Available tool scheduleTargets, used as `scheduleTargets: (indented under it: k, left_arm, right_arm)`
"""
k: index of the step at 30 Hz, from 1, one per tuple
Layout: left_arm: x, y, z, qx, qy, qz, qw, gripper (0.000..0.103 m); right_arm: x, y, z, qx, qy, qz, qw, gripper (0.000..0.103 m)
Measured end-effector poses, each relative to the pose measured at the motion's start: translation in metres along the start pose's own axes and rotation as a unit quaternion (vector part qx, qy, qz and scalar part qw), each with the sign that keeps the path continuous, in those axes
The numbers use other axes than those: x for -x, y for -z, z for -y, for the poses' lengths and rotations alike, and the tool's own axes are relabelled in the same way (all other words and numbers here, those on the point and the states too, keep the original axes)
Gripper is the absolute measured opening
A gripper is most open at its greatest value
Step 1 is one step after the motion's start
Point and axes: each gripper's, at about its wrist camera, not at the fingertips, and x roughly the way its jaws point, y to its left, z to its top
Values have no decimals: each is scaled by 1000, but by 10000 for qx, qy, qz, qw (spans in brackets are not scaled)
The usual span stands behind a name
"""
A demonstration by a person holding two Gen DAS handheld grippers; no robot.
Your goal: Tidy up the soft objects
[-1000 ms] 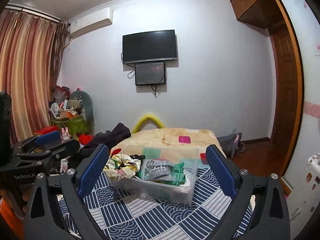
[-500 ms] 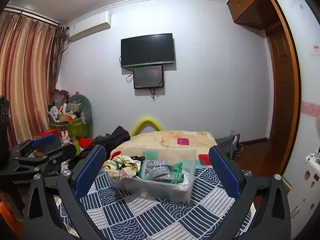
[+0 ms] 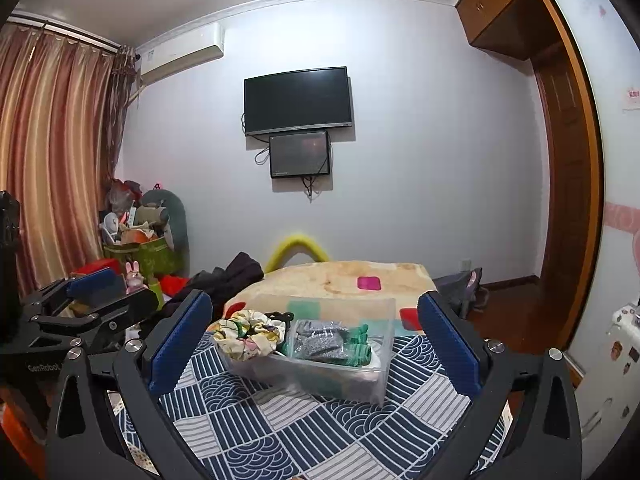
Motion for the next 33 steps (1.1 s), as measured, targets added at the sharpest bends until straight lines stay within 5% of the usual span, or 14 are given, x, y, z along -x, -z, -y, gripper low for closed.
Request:
scheduleTargets:
  k: [33]
  left_arm:
    - [7,-4,-5,121,31,107,9999,103]
  right_arm:
    - [4,-5,-6,50,-33,60,10000,103]
